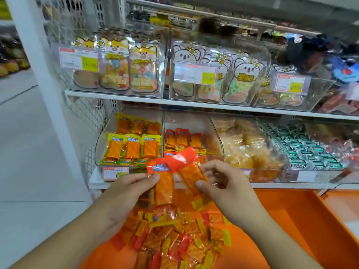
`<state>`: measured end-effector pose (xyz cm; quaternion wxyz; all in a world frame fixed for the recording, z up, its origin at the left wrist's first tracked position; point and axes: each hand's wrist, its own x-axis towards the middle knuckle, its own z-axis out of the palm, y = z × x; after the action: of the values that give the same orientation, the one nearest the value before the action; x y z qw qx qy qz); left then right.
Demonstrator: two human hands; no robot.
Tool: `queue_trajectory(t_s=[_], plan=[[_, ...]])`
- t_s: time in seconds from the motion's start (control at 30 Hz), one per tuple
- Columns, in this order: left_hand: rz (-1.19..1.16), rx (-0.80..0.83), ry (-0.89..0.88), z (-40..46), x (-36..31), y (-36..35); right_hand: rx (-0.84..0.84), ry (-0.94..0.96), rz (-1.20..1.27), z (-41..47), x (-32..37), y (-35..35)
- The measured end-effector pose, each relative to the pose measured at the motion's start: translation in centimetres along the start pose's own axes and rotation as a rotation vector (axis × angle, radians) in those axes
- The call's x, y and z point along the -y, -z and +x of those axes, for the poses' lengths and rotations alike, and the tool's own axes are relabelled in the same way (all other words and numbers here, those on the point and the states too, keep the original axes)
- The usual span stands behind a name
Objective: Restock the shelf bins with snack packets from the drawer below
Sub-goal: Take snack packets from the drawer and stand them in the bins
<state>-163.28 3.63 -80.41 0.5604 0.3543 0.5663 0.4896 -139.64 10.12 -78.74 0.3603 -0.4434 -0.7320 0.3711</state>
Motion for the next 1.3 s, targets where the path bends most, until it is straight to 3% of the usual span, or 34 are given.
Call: queue_trajectory(t_s=[0.07,0.2,0.33,0.5,0.6,0.67,0.77,0.83,1.03,1.3], plan=[[-0.06,-0.019,0.035,0.6,0.1,-0.1,-0.075,0.122,-0.084,0.5,-0.3,-0.4],[-0.242,0.008,0.078,1.2,0.3,-0.7,-0.116,0.504,-0.476,0.6,-0.2,-2.0],[-0.291,0.145,0.008,0.9,0.7,-1.3,-0.084,0.58,-0.62,-0.2,0.0,-4.8],[-0.202,-0.01,-0.054,1.2,1.8,-1.1,0.114,0.348,-0.32,-0.6,0.3,-4.7],[-0.17,-0.026,-0.061,1.1,1.7,-1.1,0.04,0.25,-0.292,-0.5,0.1,-3.9],[-0.166,-0.031,-0.061,0.8,1.6,-1.4,-0.001,0.091,-0.246,-0.4,0.0,-3.9],[-0.142,-0.052,-0.063,0.5,1.7,-1.7,0.055,-0.212,-0.025,-0.4,-0.2,-4.3],[-0.105,-0.07,-0.069,0.4,1.8,-1.9,0.098,-0.309,0.088,-0.5,-0.5,-4.6],[-0.016,-0.092,-0.081,0.0,1.8,-2.2,0.255,-0.316,0.118,-0.4,-0.8,-4.5],[0.145,-0.072,-0.143,-0.1,1.4,-1.8,0.186,-0.352,0.234,0.0,-1.2,-4.4]])
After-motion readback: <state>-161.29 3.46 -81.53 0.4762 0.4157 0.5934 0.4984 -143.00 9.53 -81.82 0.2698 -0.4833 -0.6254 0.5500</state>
